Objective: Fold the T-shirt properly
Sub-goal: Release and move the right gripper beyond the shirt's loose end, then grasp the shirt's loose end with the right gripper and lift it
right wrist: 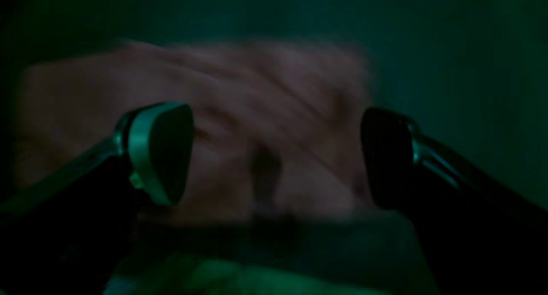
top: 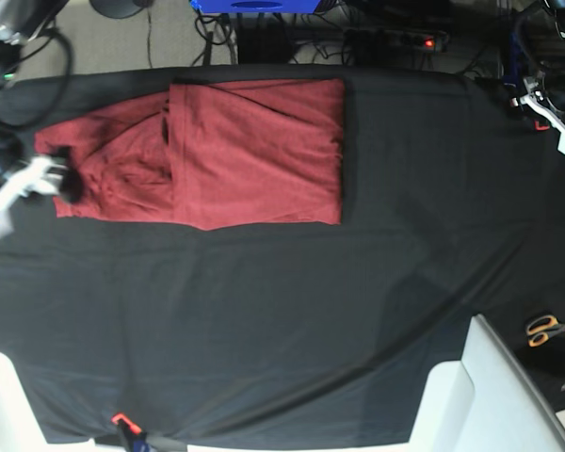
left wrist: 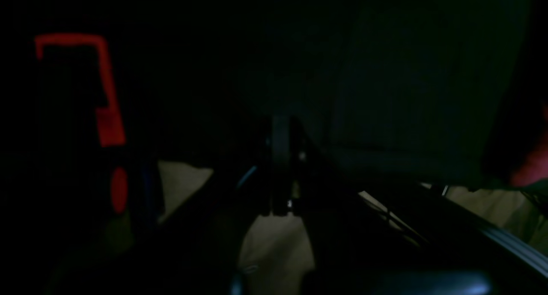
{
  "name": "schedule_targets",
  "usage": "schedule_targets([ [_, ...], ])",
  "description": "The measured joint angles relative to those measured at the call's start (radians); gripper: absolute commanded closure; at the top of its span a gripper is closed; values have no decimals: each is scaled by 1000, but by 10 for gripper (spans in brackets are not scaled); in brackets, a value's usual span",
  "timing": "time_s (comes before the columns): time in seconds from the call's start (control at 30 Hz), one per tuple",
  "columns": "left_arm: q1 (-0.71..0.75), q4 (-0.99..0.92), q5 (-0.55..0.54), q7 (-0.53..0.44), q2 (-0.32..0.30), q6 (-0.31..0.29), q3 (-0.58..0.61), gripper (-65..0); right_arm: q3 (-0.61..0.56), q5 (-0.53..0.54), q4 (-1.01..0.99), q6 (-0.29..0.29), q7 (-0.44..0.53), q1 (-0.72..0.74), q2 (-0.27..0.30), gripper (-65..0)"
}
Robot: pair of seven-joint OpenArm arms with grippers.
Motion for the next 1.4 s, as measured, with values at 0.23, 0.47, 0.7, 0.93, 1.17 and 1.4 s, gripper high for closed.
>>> schedule_targets([
  [0.23, 0, 6, 1, -3, -4, 0, -1, 0, 64, 19, -505, -5, 53, 136, 159, -578],
  [0.47, 3, 5, 1, -3, -3, -53, -1, 0, 48, 60, -637, 10, 121, 157, 207, -579],
  [0.7, 3, 4, 0, -3, -3, -74, -1, 0, -64, 85, -563, 18, 74, 149, 154, -578],
  [0.93, 5, 4, 0, -3, -3, -74, -1, 0, -155, 83, -430, 18, 3, 102, 101, -576],
  [1.17, -3, 4, 0, -35, -9, -73, 136, 0, -208, 112, -424, 22, 29, 87, 78, -557],
  [1.4, 4, 3, 0, -96, -11, -72, 192, 0, -296, 99, -426, 18, 62, 85, 72, -357],
])
